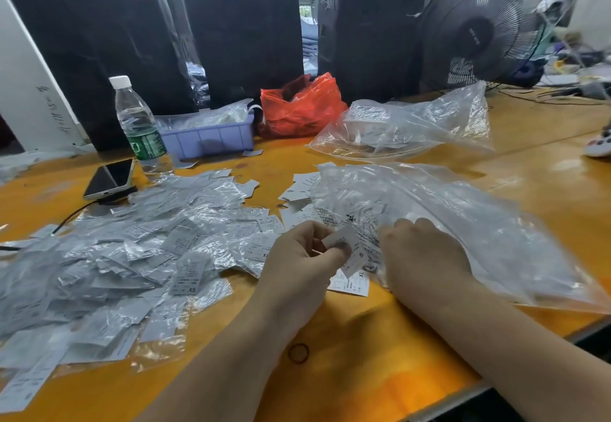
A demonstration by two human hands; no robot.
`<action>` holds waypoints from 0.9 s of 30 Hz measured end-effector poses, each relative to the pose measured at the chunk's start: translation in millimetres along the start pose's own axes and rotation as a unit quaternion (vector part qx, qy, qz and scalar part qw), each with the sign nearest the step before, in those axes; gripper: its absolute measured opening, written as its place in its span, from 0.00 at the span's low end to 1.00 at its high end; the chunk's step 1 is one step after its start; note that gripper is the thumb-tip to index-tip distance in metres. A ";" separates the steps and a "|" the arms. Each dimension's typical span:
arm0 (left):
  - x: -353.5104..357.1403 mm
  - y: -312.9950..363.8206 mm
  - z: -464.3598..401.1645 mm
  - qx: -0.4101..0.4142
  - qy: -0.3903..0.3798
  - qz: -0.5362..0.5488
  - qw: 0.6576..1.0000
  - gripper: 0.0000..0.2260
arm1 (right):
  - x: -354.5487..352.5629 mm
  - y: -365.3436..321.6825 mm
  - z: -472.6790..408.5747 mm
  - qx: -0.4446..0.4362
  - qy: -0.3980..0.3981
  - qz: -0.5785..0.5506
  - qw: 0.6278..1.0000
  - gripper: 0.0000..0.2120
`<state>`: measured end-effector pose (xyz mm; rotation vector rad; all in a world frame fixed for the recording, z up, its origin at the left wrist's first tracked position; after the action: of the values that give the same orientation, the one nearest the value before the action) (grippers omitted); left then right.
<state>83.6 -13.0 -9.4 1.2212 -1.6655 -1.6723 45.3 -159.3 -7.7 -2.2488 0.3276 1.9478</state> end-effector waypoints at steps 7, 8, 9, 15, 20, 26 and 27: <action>-4.1 0.6 -1.2 -0.001 0.020 0.035 0.999 0.01 | -15.0 -7.2 7.1 -0.094 0.137 -0.099 0.981 0.09; -6.9 1.4 -1.7 0.000 0.028 0.051 0.998 0.01 | -19.8 -8.3 9.7 -0.118 0.167 -0.142 0.968 0.09; -10.7 1.9 -2.2 0.001 0.038 0.068 0.997 0.02 | -24.7 -9.4 12.5 -0.141 0.194 -0.190 0.952 0.08; -40.0 8.2 -4.2 0.015 0.100 0.107 0.989 0.06 | -38.7 -4.9 8.4 -0.149 0.205 -0.429 0.867 0.06; -77.5 24.2 -8.9 0.043 0.133 0.078 0.987 0.13 | -37.9 -20.0 -10.3 -0.096 0.070 -0.668 0.735 0.07; -111.5 5.8 10.5 0.033 0.180 0.054 0.982 0.12 | -37.3 -78.1 -43.9 -0.027 -0.069 -0.850 0.522 0.11; -114.6 0.8 12.0 0.021 0.187 0.070 0.980 0.11 | -36.4 -87.5 -49.9 -0.021 -0.081 -0.853 0.516 0.12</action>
<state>129.2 89.1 18.7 1.3103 -1.5191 -1.2372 111.0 -85.1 33.0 -1.0003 -1.4044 0.7792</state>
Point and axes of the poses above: each hand's wrist, its own z-axis away from the middle knuckle, its own x-axis out of the palm, y = z × x, the point moved 6 cm from there along -z, towards the middle knuckle, and after that the axes turned 6 degrees about -y, right-handed, at the moved point
